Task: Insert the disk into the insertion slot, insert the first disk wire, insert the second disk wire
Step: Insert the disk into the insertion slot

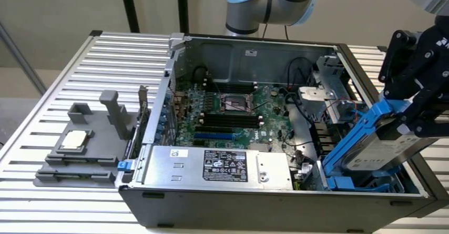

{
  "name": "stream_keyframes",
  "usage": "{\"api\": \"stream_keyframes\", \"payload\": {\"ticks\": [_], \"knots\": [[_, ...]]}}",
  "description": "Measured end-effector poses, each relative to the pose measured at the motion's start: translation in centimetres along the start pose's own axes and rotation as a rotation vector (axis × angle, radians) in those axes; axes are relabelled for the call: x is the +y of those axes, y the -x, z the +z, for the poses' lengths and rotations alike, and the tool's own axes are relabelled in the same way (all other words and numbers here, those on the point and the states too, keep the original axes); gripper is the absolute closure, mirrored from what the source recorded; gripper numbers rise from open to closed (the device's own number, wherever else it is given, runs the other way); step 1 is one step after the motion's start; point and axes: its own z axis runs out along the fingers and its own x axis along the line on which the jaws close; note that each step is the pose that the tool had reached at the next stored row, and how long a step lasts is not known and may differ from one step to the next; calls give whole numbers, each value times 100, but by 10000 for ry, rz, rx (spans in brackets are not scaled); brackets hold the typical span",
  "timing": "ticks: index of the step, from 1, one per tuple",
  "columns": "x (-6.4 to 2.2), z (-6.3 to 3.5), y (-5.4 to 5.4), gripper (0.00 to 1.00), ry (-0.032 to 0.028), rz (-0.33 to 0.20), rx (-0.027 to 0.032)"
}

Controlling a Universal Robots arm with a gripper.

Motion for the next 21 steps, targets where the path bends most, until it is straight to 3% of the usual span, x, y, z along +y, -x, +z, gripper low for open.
{"api": "stream_keyframes", "payload": {"ticks": [11, 21], "knots": [[-3, 68, -21, 67, 3, -115, -134], [-2, 118, -24, 67, 8, -201, -163]]}}
